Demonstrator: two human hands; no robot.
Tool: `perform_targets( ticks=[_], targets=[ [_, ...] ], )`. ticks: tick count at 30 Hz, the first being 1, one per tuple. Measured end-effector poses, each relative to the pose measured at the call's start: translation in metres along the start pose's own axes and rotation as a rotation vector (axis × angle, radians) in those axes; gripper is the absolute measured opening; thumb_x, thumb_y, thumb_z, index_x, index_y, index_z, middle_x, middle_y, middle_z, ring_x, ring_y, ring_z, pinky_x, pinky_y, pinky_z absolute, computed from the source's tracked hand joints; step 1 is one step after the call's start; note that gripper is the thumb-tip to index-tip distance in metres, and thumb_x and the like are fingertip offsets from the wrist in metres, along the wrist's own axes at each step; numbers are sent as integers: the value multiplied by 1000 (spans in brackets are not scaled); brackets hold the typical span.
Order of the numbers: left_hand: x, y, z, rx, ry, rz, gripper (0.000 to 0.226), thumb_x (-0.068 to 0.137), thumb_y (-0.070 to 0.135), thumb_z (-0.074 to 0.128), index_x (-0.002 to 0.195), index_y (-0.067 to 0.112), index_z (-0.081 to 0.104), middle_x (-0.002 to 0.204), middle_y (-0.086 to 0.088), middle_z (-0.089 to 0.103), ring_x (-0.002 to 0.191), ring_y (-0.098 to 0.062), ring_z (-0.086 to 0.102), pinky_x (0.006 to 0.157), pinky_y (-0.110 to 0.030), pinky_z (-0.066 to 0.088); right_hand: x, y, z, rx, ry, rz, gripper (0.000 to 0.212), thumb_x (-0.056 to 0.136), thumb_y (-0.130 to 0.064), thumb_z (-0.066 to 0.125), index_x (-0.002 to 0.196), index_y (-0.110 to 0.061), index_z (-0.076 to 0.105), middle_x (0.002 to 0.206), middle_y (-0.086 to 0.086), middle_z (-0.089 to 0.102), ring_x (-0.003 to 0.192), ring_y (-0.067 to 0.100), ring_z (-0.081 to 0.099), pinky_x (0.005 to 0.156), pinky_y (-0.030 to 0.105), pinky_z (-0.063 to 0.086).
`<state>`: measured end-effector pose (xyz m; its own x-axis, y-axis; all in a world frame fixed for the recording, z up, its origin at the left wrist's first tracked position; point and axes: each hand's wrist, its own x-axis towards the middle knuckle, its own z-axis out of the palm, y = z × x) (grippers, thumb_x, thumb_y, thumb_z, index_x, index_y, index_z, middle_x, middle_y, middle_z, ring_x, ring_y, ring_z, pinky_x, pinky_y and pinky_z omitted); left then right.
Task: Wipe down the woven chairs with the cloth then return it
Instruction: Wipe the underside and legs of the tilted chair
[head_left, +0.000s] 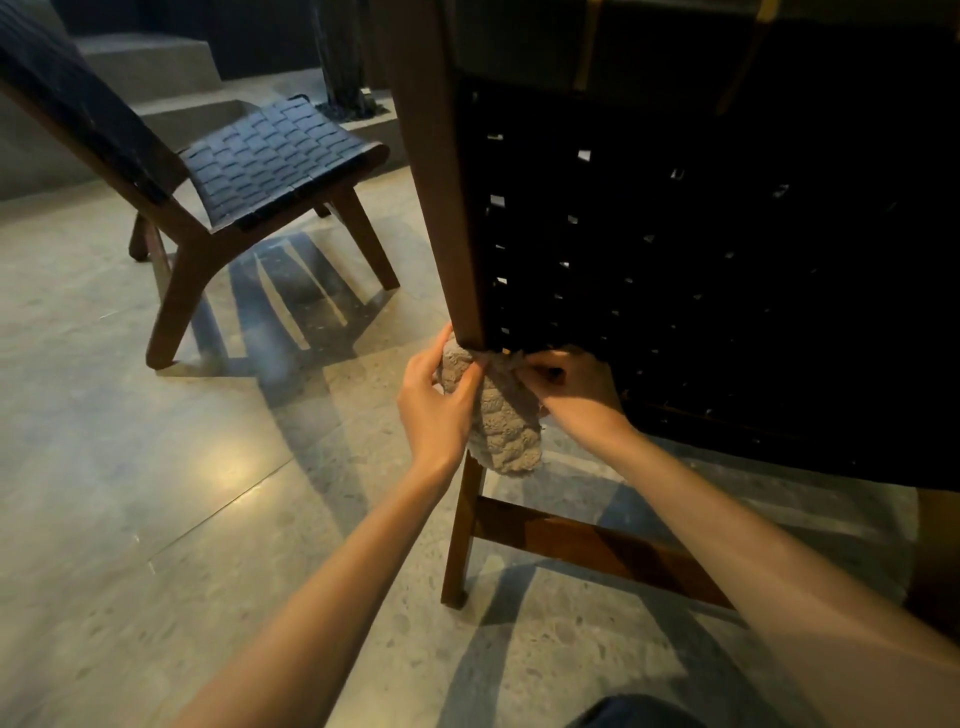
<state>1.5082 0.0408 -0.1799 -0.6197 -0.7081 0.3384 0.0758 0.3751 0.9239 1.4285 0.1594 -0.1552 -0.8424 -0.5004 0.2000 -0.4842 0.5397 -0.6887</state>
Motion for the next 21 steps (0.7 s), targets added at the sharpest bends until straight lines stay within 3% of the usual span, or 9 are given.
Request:
perform_targets(
  ticks=[2, 5, 8, 10, 15, 18, 21],
  targets=[
    [-3, -8, 6, -4, 18, -1, 52, 87, 13, 65, 135, 24, 48, 116, 4, 58, 107, -9, 52, 88, -15, 42, -2, 4, 4, 18, -10, 11, 24, 96, -24, 56, 110, -10, 70, 103, 10, 70, 86, 21, 66, 76, 30, 53],
    [-4, -25, 13, 27, -4, -9, 50, 87, 13, 65, 135, 17, 51, 114, 5, 58, 105, -7, 51, 89, -21, 44, -6, 14, 18, -8, -14, 26, 26, 96, -24, 55, 110, -10, 70, 100, 9, 71, 89, 20, 66, 75, 28, 51],
    [-2, -51, 19, 35, -17, 11, 50, 85, 11, 68, 133, 16, 54, 118, 6, 59, 111, -10, 53, 95, -29, 46, -15, 31, 48, 116, -47, 51, 22, 97, -18, 54, 109, -11, 70, 104, 3, 70, 95, 11, 63, 69, 4, 43],
    [-1, -71, 26, 42, -16, 19, 50, 84, 11, 69, 132, 16, 55, 122, 4, 59, 116, -12, 53, 99, -32, 46, -17, 50, 71, 97, -61, 64, 26, 98, -17, 50, 118, -15, 65, 114, 2, 67, 103, 10, 60, 66, -4, 35],
    [-5, -103, 43, 40, 5, 33, 49, 87, 12, 66, 134, 16, 52, 119, 8, 57, 112, -6, 52, 97, -25, 44, -10, 81, 106, 143, -34, 60, 34, 97, -9, 46, 128, -14, 59, 124, 4, 63, 114, 17, 56, 68, -6, 27],
    [-7, -111, 51, 7, -13, 54, 48, 91, 11, 59, 138, 16, 48, 126, 9, 56, 113, 4, 49, 96, -14, 43, -5, 85, 115, 221, 49, 66, 21, 95, -21, 56, 112, -18, 67, 108, -3, 69, 92, 3, 60, 63, -8, 32],
    [-9, -116, 54, -31, -82, 68, 50, 96, 12, 51, 144, 18, 37, 136, 3, 51, 121, -2, 47, 101, -20, 42, 1, 97, 120, 310, 125, 22, 16, 88, -23, 67, 102, -17, 71, 97, -5, 72, 81, -2, 63, 73, 3, 45]
  ],
)
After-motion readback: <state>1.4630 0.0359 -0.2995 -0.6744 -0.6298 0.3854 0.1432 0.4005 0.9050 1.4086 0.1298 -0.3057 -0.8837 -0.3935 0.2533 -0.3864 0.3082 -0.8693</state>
